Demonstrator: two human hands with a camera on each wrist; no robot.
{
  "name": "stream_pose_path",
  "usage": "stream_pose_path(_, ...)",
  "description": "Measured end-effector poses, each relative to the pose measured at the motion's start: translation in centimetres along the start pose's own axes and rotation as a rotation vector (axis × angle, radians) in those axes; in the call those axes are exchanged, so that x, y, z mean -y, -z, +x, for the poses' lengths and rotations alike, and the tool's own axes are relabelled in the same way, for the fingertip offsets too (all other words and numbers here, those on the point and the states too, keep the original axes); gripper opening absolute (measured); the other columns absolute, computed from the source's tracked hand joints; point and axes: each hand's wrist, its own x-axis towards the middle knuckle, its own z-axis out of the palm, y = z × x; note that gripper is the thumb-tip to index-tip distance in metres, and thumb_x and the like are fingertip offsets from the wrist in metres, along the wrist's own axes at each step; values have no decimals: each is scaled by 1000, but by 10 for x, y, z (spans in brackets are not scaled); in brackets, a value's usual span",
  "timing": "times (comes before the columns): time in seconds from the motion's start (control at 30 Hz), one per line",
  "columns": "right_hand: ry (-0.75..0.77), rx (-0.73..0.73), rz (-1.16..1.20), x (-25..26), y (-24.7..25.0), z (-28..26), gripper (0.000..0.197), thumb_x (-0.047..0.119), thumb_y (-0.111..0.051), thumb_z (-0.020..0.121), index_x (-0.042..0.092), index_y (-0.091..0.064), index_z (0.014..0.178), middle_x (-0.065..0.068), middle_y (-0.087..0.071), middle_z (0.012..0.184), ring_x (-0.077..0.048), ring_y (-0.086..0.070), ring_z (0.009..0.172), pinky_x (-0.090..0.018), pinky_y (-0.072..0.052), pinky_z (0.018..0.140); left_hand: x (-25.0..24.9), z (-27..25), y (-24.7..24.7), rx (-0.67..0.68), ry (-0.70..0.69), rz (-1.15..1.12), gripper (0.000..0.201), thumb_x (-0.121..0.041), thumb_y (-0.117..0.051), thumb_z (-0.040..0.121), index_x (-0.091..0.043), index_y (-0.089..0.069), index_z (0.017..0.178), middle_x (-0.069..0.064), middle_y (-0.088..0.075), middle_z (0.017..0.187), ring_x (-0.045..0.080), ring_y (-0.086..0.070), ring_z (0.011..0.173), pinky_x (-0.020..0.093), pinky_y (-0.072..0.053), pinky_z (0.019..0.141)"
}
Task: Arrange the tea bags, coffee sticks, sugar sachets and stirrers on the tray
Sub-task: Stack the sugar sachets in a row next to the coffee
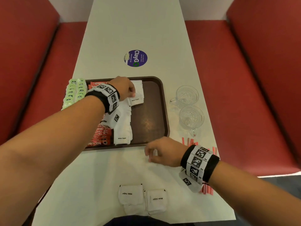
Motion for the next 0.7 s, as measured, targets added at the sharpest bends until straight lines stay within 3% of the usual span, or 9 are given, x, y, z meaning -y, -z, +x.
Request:
stream_pose_path(0.1, -39, 148, -72, 3, -9, -8, 28, 40, -71, 89, 24, -69, 112, 9, -72, 98, -8, -60, 84, -28, -49, 83, -5, 14, -4, 22, 13, 63, 20, -35, -70, 89, -21, -74, 103, -1, -70, 107, 22, -61, 99, 38, -51, 90)
stream_pose_path(0.23, -66, 263, -158, 7, -18, -19, 39, 49, -75, 83, 23, -69, 111, 8, -72, 96, -14, -61, 89, -33, -50, 87, -5, 20, -6, 15, 78, 123, 22, -38, -71, 88, -20, -74, 101, 1, -71, 106, 21, -60, 93, 33, -48, 80)
stream_pose_path(0.37, -62, 293, -203, 13, -28, -27, 58, 59, -78, 75, 23, -63, 118, 9, -63, 96, -14, -55, 84, -32, -48, 79, -18, 16, -12, -28, 51, 190, 32, -46, -70, 86, -17, -70, 98, 3, -69, 102, 26, -62, 98, 35, -50, 83)
stream_pose_path(0.43, -51, 307, -238, 16, -34, -30, 64, 59, -79, 73, 22, -60, 121, 9, -57, 98, -15, -53, 86, -30, -43, 75, -26, 12, -19, 20, 6, 227, 38, -50, -76, 79, -18, -69, 97, 1, -67, 98, 24, -62, 97, 33, -50, 80)
stream_pose_path(0.5, -42, 308, -277, 17, -39, -32, 63, 56, -80, 74, 22, -60, 122, 7, -54, 102, -16, -52, 88, -32, -43, 75, -31, 11, -25, 79, -9, 283, 40, -46, -80, 76, -17, -69, 101, 2, -67, 101, 25, -63, 98, 34, -53, 83)
stream_pose_path(0.63, -40, 293, -303, 17, -46, -32, 52, 46, -79, 79, 19, -61, 120, 0, -56, 110, -20, -54, 91, -34, -46, 76, -34, 8, -26, 75, 27, 303, 30, -26, -75, 84, -12, -70, 111, 7, -70, 106, 28, -65, 100, 39, -55, 88)
stream_pose_path(0.7, -44, 294, -298, 18, -47, -33, 46, 43, -78, 81, 18, -63, 117, 0, -56, 110, -21, -55, 93, -34, -47, 78, -34, 2, -25, 44, 14, 282, 29, -28, -71, 86, -13, -70, 111, 7, -70, 106, 28, -65, 99, 39, -55, 86)
